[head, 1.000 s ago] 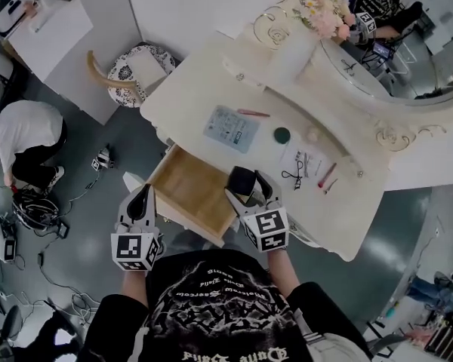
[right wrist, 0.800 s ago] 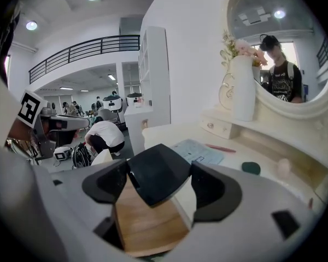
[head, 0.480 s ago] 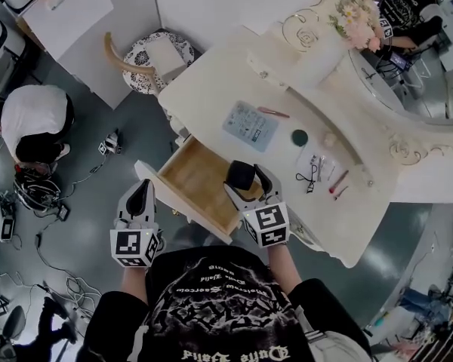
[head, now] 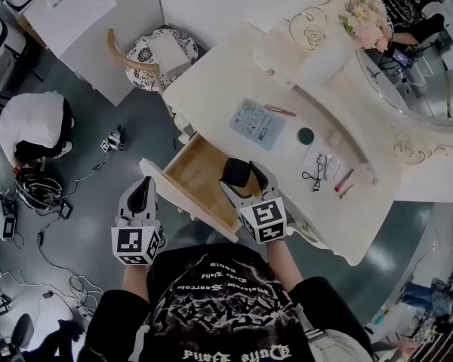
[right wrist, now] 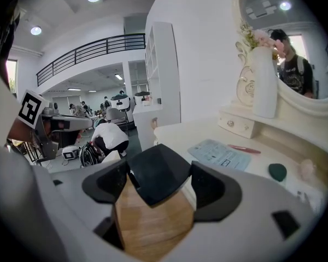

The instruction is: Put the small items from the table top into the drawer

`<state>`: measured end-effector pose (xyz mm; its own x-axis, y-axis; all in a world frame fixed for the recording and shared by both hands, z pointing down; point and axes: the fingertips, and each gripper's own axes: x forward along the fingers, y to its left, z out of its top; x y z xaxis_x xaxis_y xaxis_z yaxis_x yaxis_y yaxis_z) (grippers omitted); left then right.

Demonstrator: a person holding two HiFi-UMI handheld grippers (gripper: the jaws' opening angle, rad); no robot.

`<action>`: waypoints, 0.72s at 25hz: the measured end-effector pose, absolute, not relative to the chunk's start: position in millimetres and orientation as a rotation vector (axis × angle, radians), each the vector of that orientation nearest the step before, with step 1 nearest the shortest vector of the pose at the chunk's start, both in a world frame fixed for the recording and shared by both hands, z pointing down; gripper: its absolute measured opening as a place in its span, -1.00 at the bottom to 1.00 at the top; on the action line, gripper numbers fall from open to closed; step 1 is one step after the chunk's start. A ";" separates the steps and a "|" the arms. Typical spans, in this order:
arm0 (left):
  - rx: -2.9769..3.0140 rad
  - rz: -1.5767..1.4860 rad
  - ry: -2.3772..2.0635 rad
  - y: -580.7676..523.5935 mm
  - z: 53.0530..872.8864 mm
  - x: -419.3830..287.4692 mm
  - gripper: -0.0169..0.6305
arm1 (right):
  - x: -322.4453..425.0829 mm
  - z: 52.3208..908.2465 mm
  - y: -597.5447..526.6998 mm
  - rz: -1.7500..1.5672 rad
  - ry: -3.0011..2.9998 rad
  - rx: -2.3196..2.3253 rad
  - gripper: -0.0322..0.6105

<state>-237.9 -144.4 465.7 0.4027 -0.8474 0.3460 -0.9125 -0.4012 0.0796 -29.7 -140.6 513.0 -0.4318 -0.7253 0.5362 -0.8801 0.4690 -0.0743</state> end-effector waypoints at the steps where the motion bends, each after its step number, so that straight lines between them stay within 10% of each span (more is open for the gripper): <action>1: 2.404 0.369 -1.547 -144.8 466.0 -239.6 -0.90 | -32.2 514.0 -141.3 0.486 -2.291 1.337 0.26; 18: 2.334 0.388 -1.597 -139.8 475.1 -272.8 -0.90 | -67.4 541.4 -142.9 0.511 -2.299 1.240 0.26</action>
<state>-272.8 -139.8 475.1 0.3508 -0.8575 0.3764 -0.9346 -0.3461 0.0826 -67.4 -142.9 541.4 -0.4777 -0.6706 0.5676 -0.8479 0.5211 -0.0980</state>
